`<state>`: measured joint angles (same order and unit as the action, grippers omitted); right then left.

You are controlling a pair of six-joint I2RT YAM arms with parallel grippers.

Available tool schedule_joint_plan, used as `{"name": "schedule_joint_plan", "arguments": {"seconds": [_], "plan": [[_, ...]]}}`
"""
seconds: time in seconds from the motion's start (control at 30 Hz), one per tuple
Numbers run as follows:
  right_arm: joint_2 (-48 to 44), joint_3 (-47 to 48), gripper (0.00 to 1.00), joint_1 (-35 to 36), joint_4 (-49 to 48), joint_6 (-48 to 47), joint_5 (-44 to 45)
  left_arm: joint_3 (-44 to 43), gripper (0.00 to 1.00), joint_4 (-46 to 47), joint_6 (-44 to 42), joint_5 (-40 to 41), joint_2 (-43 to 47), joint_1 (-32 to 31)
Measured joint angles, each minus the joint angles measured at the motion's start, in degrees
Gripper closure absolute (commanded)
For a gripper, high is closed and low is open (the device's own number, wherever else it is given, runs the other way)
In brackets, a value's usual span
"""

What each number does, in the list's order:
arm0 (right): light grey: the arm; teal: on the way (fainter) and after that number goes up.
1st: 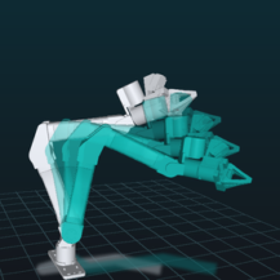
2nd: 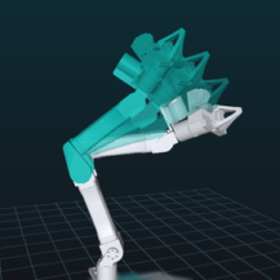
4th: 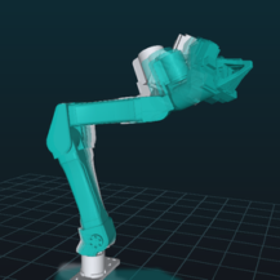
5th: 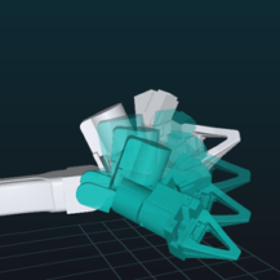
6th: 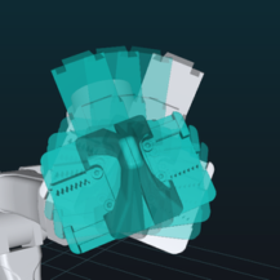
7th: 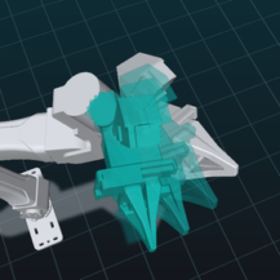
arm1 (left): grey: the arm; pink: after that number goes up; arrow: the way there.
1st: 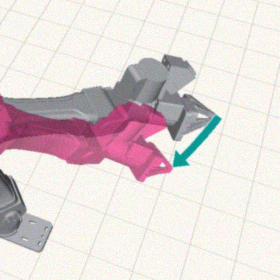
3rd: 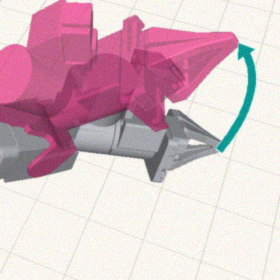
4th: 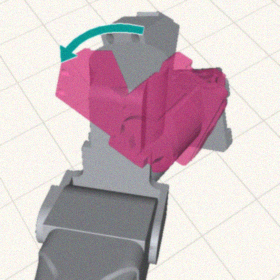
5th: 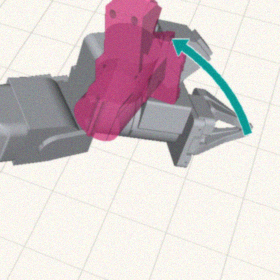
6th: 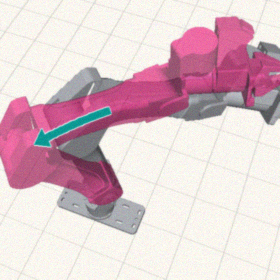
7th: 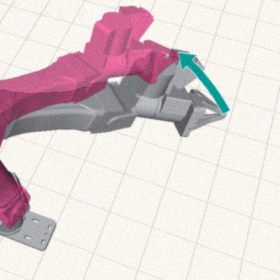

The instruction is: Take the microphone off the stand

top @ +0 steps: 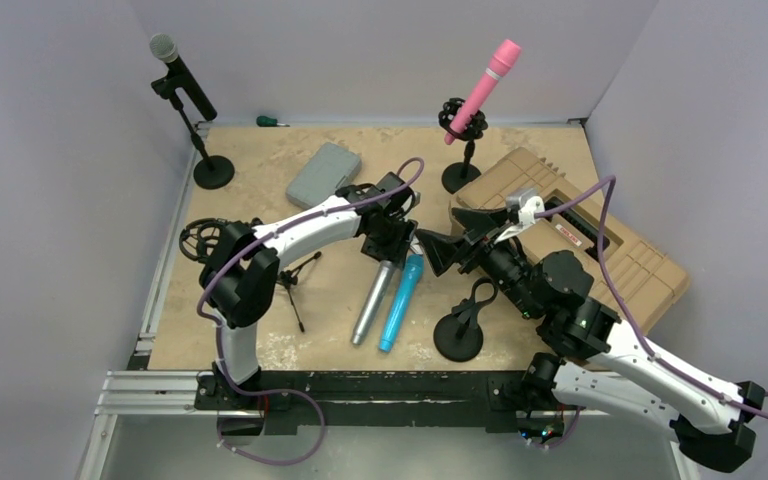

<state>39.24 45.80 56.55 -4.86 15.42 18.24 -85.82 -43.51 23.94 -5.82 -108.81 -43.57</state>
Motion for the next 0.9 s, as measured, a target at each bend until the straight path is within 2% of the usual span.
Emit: {"name": "schedule_joint_plan", "arguments": {"seconds": [0.27, 0.63, 0.83, 0.9], "plan": [[0.5, -0.4, 0.09, 0.0, -0.3, 0.9, -1.4, 1.1, 0.88, 2.3, 2.3, 0.0, -2.3, 0.6], [-0.3, -1.7, 0.10, 0.0, -2.3, 1.5, -1.4, 2.1, 0.74, 3.5, 4.0, -0.5, -6.4, 0.8], [-0.3, -1.8, 0.10, 0.0, -3.0, 1.5, -1.4, 2.3, 0.55, 4.0, 4.1, -1.0, -6.6, 0.8], [-0.3, -1.9, 0.10, 0.0, -3.0, 1.5, -1.4, 2.6, 0.52, 4.3, 4.1, -1.1, -6.6, 0.8]]}}
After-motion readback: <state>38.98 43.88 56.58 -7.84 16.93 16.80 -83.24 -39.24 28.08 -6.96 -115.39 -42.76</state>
